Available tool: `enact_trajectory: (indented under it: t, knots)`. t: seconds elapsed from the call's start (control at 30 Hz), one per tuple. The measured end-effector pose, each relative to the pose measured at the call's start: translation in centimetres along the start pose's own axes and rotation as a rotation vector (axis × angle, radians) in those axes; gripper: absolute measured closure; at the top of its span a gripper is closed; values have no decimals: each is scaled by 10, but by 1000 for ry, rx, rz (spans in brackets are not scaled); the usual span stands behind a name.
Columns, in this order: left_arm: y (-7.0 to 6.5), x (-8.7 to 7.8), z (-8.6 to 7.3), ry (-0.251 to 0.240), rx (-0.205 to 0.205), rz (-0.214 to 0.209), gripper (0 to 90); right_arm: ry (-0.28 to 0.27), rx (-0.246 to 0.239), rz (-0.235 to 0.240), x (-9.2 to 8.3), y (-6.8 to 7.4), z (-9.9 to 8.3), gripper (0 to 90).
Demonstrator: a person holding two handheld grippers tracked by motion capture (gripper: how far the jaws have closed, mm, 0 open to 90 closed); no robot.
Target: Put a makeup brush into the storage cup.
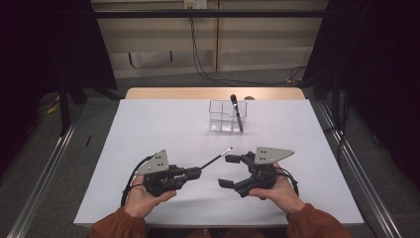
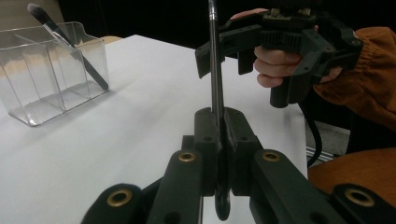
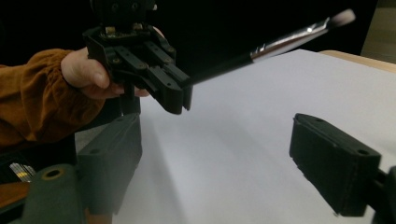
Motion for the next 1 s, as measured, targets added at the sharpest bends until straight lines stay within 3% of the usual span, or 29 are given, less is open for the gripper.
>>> enact_trajectory:
  t: [0.3, 0.7, 0.9, 1.0]
  knots:
    - [-3, 3, -4, 8, 6, -11, 853, -43, 15, 7, 0, -2, 3, 415]
    - [-6, 5, -6, 14, 27, -20, 852, -44, 22, 30, 6, -2, 3, 511]
    - [-8, 8, -8, 23, 39, -22, 852, -67, 29, 47, 5, -3, 4, 652]
    - [-8, 9, -10, 26, 44, -21, 852, -79, 40, 52, 4, -4, 4, 680]
Point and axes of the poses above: each handheld gripper's, and its own axes: x roughly forward along the jaws, z roughly out of its top, y roughly to its left, the point moved 5 cm from there along x, roughly forward along the jaws, and after that the axes turned 14 degrees about z, right-handed, at the moved point
